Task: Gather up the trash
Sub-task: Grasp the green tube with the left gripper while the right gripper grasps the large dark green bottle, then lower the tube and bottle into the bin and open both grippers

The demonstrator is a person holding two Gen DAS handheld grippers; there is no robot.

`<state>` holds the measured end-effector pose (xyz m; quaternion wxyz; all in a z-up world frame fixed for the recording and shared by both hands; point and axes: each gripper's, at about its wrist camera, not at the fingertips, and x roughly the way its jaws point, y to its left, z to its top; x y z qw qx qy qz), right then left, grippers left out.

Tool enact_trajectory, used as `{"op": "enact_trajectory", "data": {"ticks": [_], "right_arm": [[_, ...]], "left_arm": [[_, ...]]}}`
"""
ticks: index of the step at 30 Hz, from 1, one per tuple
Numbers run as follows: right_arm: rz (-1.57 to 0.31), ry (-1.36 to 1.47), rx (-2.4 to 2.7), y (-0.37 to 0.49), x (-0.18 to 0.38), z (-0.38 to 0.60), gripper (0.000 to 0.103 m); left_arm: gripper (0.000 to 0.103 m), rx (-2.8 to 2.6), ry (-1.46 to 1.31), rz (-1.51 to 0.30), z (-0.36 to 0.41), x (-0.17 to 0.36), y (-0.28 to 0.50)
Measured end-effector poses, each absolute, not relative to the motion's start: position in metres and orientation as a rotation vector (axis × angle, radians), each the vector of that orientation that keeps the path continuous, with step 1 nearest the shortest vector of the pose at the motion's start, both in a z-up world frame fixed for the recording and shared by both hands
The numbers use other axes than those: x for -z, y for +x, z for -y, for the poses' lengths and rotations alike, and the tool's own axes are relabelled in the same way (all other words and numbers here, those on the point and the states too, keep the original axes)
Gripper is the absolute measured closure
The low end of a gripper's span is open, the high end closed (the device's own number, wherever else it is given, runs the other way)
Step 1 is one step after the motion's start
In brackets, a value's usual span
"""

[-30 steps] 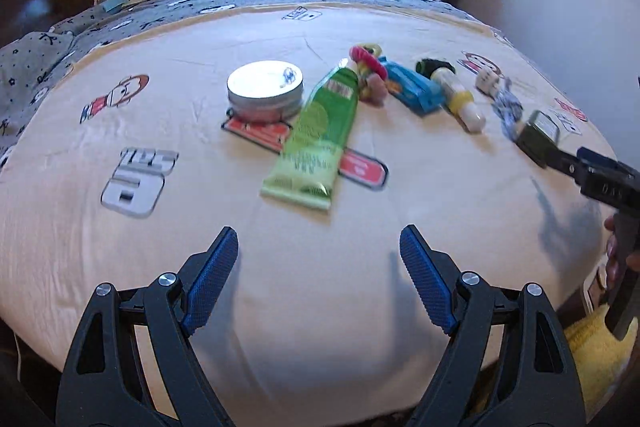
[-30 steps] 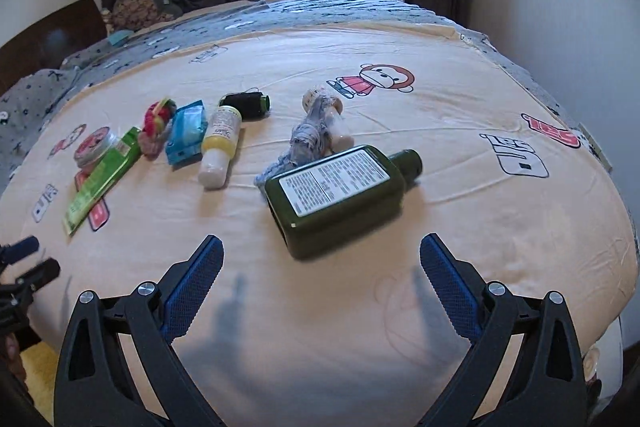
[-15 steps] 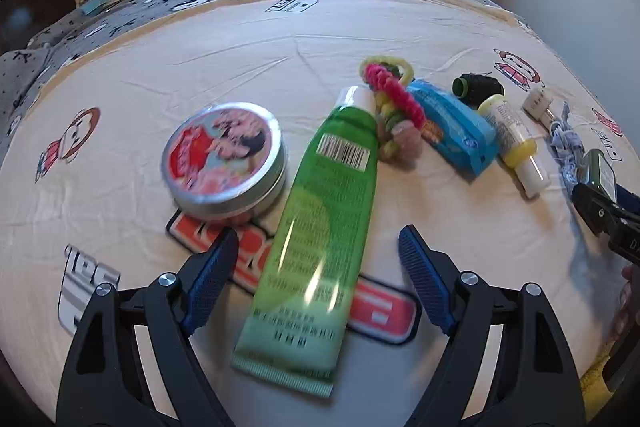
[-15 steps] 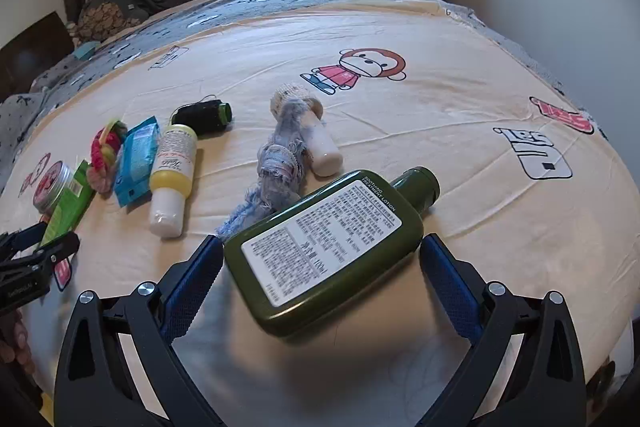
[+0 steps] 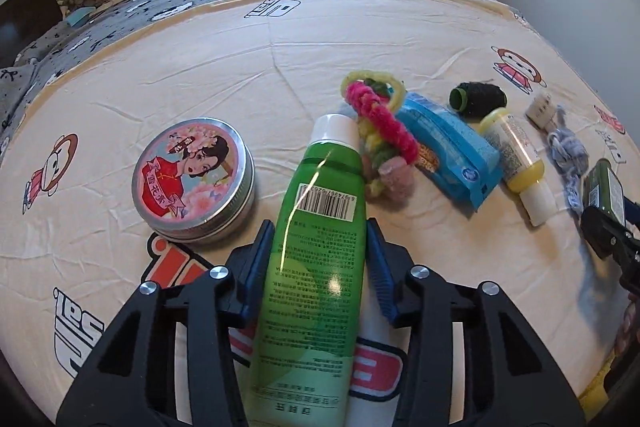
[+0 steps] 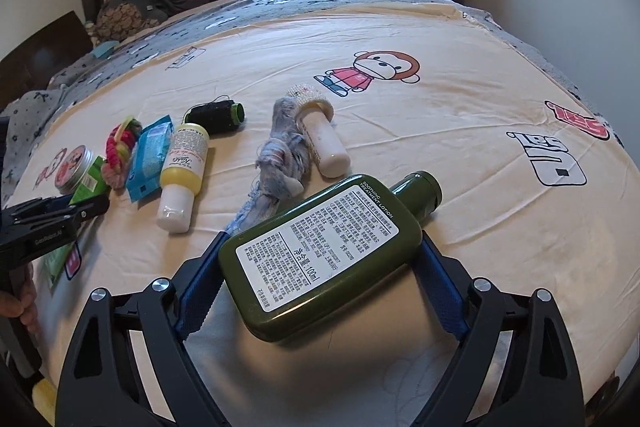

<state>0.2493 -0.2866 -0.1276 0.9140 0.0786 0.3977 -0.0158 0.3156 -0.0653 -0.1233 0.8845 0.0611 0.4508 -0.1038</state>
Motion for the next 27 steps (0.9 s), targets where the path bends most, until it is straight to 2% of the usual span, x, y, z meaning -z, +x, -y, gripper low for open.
{"op": "enact_trajectory", "data": {"ticks": [11, 27], "right_arm": [[-0.799, 0.129, -0.013, 0.208, 0.125, 0.286, 0.014], [-0.757, 0.064, -0.229, 0.093, 0.112, 0.244, 0.014]], "left_arm": [[0.064, 0.253, 0.149, -0.905, 0.065, 0.123, 0.261], [0.064, 0.357, 0.148, -0.802, 0.061, 0.109, 0.105]]}}
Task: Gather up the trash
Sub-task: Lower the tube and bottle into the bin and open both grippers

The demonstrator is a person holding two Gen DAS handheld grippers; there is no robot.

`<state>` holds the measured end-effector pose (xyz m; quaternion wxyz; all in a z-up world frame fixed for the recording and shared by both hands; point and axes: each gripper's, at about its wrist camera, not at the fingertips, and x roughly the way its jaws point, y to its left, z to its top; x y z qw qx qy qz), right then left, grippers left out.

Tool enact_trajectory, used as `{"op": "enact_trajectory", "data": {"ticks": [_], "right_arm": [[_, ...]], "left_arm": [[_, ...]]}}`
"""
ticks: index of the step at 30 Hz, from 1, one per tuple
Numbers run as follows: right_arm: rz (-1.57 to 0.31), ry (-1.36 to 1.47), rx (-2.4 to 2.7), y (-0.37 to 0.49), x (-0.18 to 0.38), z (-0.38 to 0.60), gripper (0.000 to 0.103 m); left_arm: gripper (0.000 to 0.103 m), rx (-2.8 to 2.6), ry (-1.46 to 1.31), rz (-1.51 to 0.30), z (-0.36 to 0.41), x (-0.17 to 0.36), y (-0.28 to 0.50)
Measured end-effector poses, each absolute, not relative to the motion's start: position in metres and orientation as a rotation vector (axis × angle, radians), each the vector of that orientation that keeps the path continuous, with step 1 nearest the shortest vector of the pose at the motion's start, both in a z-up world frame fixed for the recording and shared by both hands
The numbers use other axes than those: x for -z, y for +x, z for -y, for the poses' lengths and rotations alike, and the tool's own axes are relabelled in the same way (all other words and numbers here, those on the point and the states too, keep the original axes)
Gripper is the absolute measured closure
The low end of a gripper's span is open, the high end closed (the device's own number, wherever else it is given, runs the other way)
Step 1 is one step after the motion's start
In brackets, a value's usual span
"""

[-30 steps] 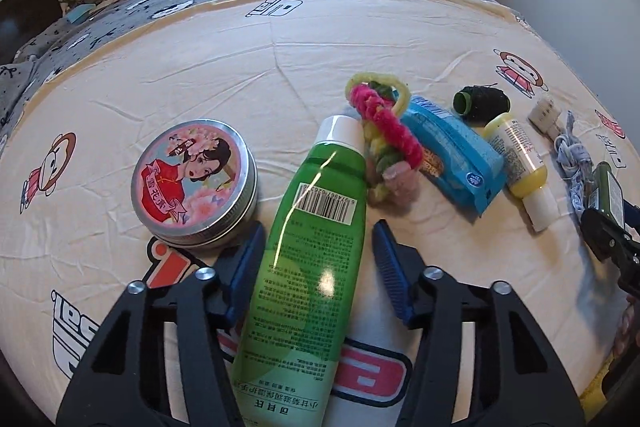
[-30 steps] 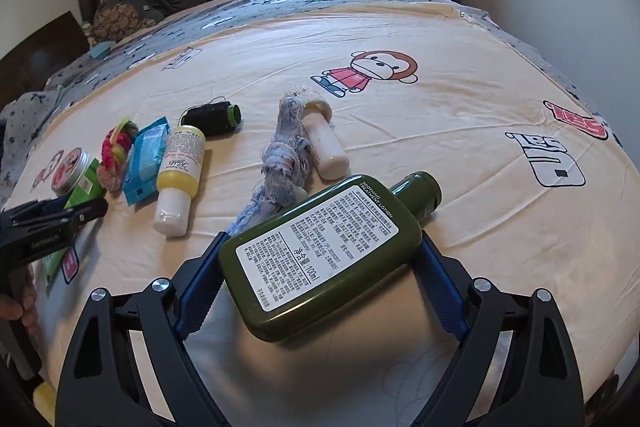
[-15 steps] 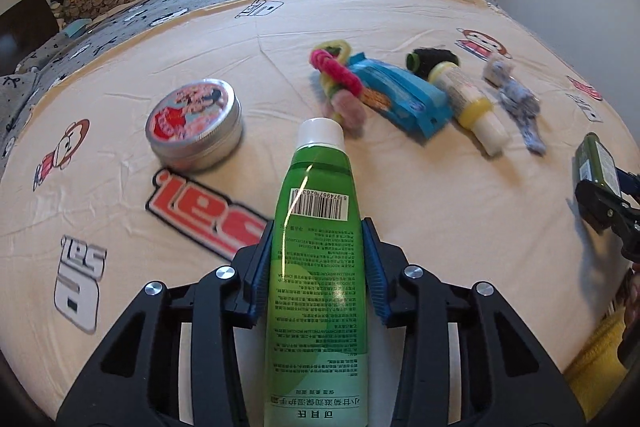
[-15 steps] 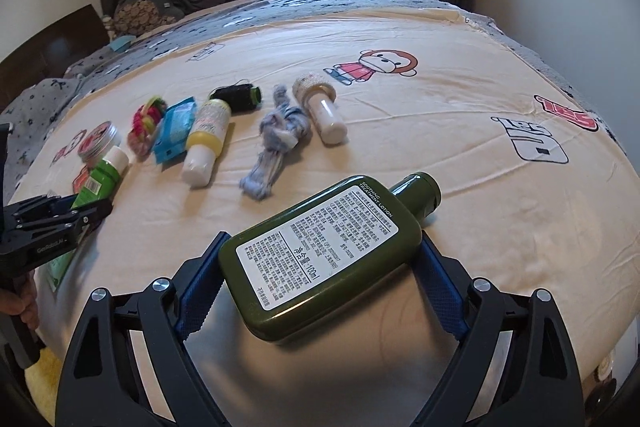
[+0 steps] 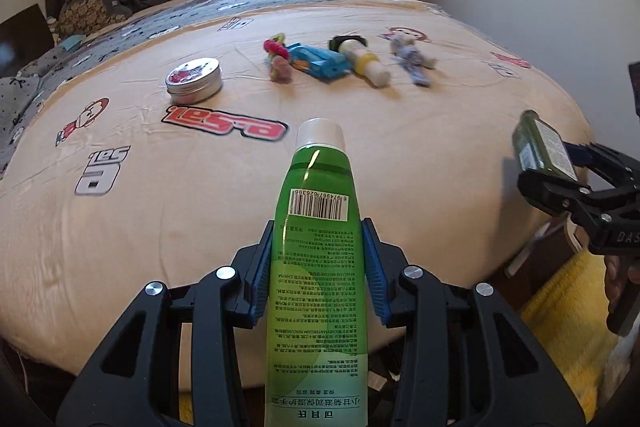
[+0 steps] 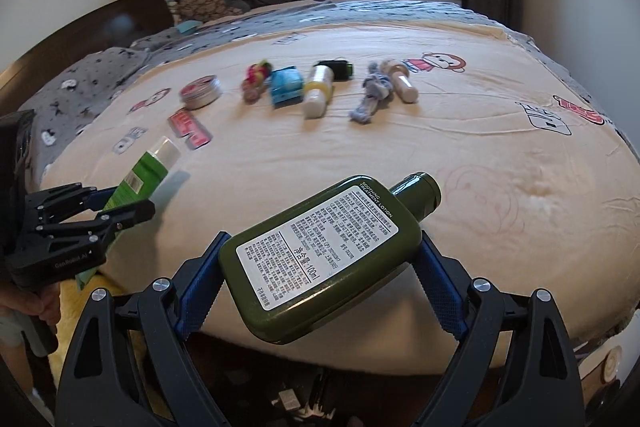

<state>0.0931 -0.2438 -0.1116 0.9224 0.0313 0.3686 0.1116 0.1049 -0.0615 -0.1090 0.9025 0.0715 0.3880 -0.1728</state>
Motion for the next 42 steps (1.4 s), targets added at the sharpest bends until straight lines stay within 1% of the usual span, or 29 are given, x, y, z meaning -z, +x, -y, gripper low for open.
{"op": "enact_trajectory", "data": {"ticks": [6, 13, 22, 27, 31, 38, 41, 42], "right_arm": [[-0.821, 0.068, -0.296, 0.048, 0.123, 0.233, 0.014], [-0.951, 0.101, -0.327, 0.023, 0.159, 0.222, 0.014], [-1.128, 0.167, -0.336, 0.03, 0.213, 0.212, 0.014], [-1.208, 0.198, -0.339, 0.034, 0.238, 0.208, 0.014], [-1.253, 0.231, -0.346, 0.036, 0.252, 0.209, 0.014], [-1.275, 0.246, -0.341, 0.037, 0.256, 0.21, 0.013], [-1.263, 0.255, -0.326, 0.038, 0.254, 0.213, 0.007], [-1.258, 0.259, -0.323, 0.038, 0.253, 0.214, 0.007]], "left_arm": [[0.064, 0.421, 0.141, -0.822, 0.062, 0.114, 0.045], [0.064, 0.466, 0.123, -0.944, 0.065, 0.15, 0.008], [0.064, 0.51, 0.11, -1.17, 0.072, 0.222, 0.014], [0.064, 0.509, 0.106, -1.257, 0.077, 0.253, 0.024], [0.064, 0.518, 0.104, -1.297, 0.081, 0.267, 0.025], [0.064, 0.522, 0.09, -1.328, 0.084, 0.276, 0.026], [0.051, 0.509, 0.078, -1.31, 0.081, 0.273, 0.025], [0.05, 0.504, 0.076, -1.303, 0.076, 0.271, 0.026]]}}
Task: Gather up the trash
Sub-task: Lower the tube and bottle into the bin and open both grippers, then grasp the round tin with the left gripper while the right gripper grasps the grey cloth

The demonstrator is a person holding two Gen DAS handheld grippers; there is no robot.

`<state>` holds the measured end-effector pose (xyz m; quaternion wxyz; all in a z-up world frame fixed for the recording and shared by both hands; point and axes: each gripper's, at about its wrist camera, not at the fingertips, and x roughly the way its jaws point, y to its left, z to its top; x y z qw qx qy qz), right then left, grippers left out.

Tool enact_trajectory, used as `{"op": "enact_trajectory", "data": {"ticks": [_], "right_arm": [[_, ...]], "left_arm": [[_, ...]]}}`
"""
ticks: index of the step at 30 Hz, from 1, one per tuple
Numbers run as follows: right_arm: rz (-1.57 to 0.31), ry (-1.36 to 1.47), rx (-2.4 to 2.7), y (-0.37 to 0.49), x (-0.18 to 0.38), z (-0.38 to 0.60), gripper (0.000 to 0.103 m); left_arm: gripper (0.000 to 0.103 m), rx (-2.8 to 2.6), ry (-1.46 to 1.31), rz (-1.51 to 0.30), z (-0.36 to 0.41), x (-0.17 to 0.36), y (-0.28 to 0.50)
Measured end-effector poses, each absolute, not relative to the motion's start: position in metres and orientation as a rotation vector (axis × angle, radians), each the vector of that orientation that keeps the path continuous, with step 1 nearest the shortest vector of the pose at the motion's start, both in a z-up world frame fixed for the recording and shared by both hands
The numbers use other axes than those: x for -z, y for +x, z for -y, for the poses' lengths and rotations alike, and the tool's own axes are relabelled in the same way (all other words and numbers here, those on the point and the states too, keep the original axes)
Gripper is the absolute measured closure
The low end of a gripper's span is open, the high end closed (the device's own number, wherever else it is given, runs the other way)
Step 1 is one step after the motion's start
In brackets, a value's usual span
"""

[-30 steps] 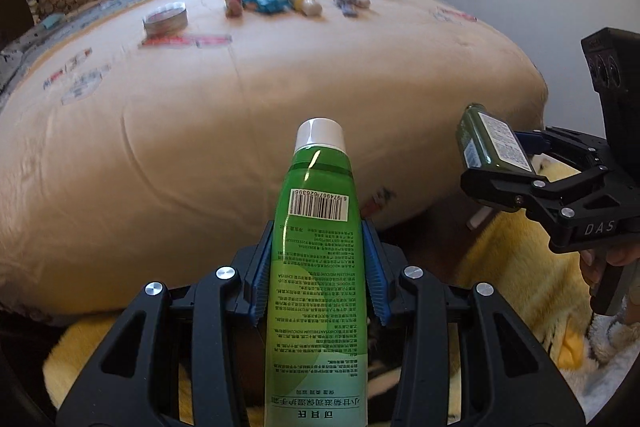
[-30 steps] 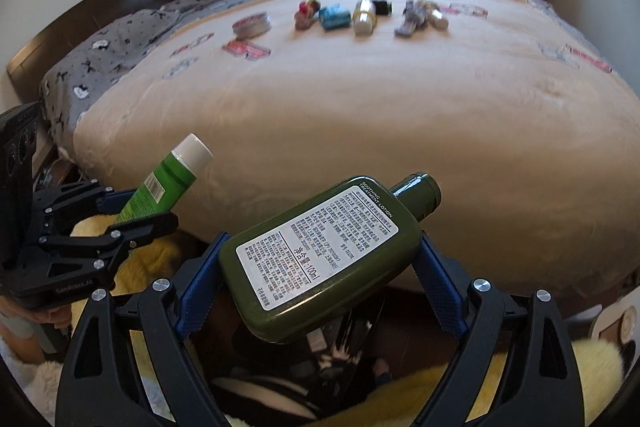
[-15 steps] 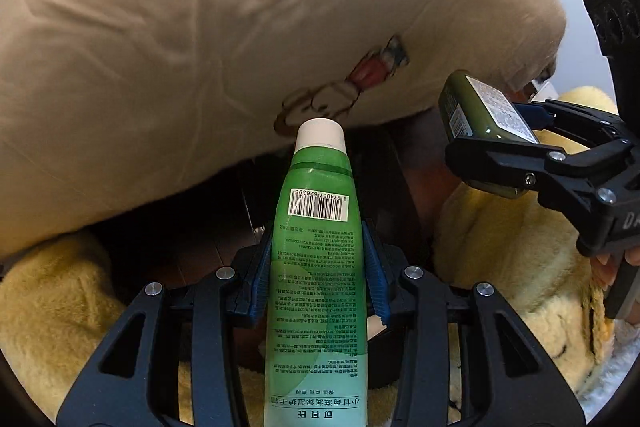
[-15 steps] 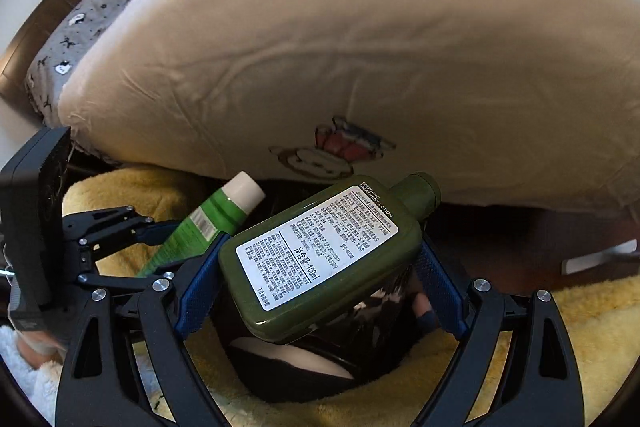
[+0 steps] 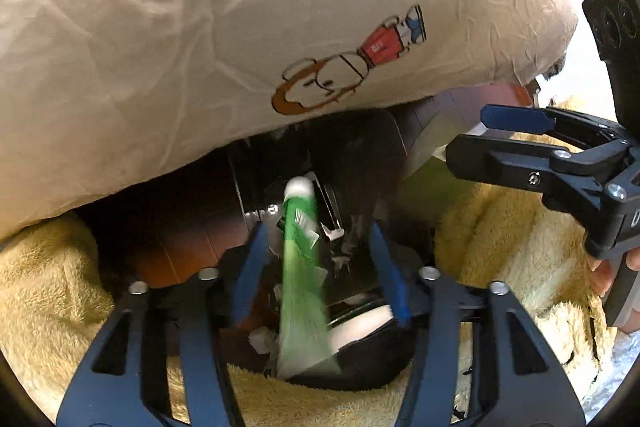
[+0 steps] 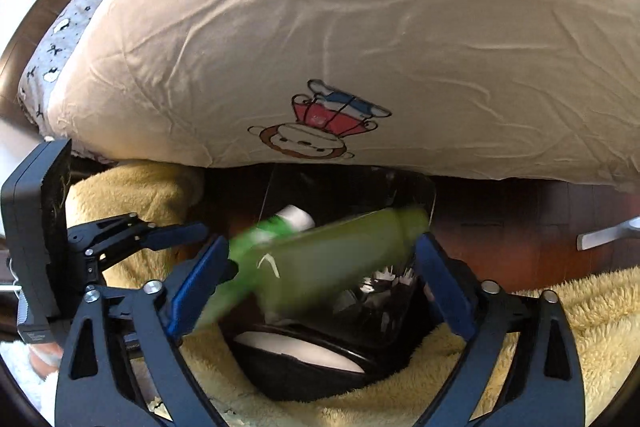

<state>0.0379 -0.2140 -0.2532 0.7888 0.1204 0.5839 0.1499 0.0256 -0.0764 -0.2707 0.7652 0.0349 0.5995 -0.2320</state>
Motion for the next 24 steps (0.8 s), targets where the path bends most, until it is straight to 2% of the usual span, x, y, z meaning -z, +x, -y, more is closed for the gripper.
{"op": "enact_trajectory", "data": {"ticks": [4, 9, 17, 24], "right_arm": [[-1.235, 0.267, -0.307, 0.041, 0.246, 0.223, 0.007], [-1.186, 0.264, -0.3, 0.044, 0.227, 0.228, 0.007], [-0.976, 0.2, -0.263, 0.061, 0.154, 0.248, 0.007], [-0.833, 0.134, -0.201, 0.105, 0.106, 0.26, 0.007]], "left_arm": [[0.05, 0.484, 0.057, -1.274, 0.069, 0.264, 0.025], [0.044, 0.456, 0.058, -1.23, 0.061, 0.245, 0.028], [0.033, 0.404, 0.101, -1.062, 0.048, 0.183, 0.037], [0.026, 0.322, 0.119, -0.932, 0.038, 0.14, 0.075]]}}
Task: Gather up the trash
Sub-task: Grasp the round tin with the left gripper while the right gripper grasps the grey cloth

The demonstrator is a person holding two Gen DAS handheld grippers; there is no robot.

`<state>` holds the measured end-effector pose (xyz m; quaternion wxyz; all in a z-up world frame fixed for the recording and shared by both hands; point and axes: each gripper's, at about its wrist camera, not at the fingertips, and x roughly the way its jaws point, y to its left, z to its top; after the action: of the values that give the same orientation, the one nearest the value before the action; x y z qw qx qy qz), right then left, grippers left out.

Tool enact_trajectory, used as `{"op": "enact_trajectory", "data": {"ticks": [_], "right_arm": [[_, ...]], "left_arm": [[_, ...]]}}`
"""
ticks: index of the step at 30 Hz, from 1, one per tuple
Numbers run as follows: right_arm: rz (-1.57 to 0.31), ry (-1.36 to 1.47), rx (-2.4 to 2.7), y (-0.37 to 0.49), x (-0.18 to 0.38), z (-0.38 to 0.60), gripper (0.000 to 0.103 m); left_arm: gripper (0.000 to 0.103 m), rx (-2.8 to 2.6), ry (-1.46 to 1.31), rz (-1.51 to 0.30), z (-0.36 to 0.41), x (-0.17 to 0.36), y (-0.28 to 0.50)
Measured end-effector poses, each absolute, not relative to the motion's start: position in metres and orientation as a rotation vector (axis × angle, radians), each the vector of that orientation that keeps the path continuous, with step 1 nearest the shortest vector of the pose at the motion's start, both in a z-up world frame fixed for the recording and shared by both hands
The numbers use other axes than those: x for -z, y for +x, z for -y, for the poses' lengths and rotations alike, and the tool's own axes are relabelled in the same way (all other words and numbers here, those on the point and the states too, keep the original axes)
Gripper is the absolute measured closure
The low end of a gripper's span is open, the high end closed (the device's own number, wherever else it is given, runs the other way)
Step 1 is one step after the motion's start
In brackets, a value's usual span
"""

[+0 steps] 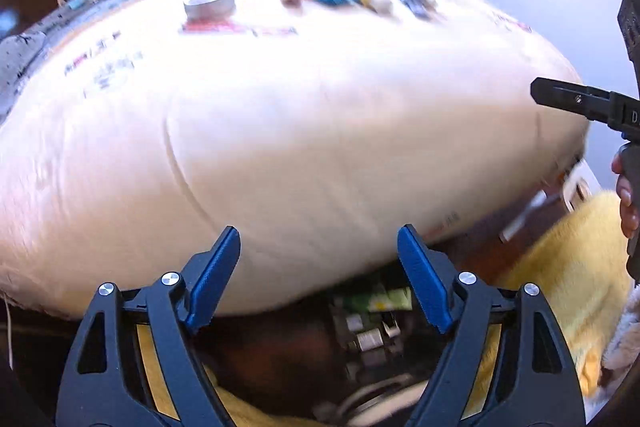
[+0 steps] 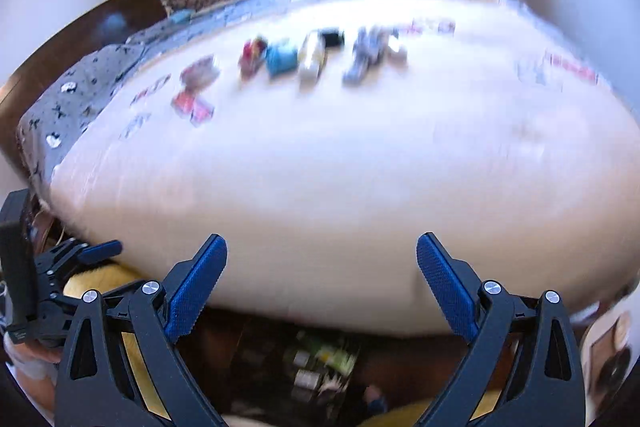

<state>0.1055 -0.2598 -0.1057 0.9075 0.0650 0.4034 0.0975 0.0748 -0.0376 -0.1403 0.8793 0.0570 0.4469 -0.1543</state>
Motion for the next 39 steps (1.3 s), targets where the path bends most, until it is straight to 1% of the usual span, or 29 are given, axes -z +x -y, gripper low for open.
{"op": "enact_trajectory", "data": {"ticks": [8, 10, 12, 14, 16, 18, 21, 24, 32, 35, 38, 39], "right_arm": [[-0.812, 0.148, -0.153, 0.179, 0.103, 0.271, 0.008], [-0.814, 0.151, -0.141, 0.194, 0.107, 0.271, 0.014], [-0.815, 0.166, -0.142, 0.211, 0.109, 0.27, 0.029], [-0.814, 0.178, -0.134, 0.226, 0.111, 0.271, 0.037], [-0.813, 0.179, -0.123, 0.24, 0.112, 0.271, 0.041], [-0.824, 0.172, -0.108, 0.253, 0.114, 0.271, 0.051], [-0.853, 0.197, -0.105, 0.272, 0.121, 0.274, 0.059], [-0.86, 0.202, -0.106, 0.284, 0.125, 0.273, 0.062], [-0.867, 0.206, -0.107, 0.315, 0.128, 0.269, 0.063], [-0.878, 0.197, -0.099, 0.324, 0.129, 0.268, 0.069], [-0.887, 0.186, -0.096, 0.33, 0.13, 0.268, 0.072], [-0.889, 0.177, -0.093, 0.331, 0.13, 0.267, 0.073]], "left_arm": [[0.022, 0.245, 0.108, -0.85, 0.034, 0.125, 0.143], [0.022, 0.221, 0.1, -0.831, 0.032, 0.119, 0.16], [0.022, 0.195, 0.096, -0.813, 0.031, 0.114, 0.176], [0.022, 0.17, 0.091, -0.802, 0.028, 0.11, 0.195], [0.022, 0.143, 0.078, -0.798, 0.022, 0.107, 0.214], [0.021, 0.108, 0.064, -0.808, 0.016, 0.108, 0.236], [0.021, 0.073, 0.049, -0.831, 0.009, 0.114, 0.266], [0.021, 0.068, 0.033, -0.851, 0.007, 0.119, 0.291], [0.019, 0.03, -0.006, -0.879, 0.007, 0.121, 0.342], [0.018, 0.02, -0.006, -0.89, 0.007, 0.123, 0.357], [0.018, 0.022, -0.004, -0.896, 0.007, 0.124, 0.365], [0.025, 0.025, -0.001, -0.896, 0.007, 0.124, 0.367]]}}
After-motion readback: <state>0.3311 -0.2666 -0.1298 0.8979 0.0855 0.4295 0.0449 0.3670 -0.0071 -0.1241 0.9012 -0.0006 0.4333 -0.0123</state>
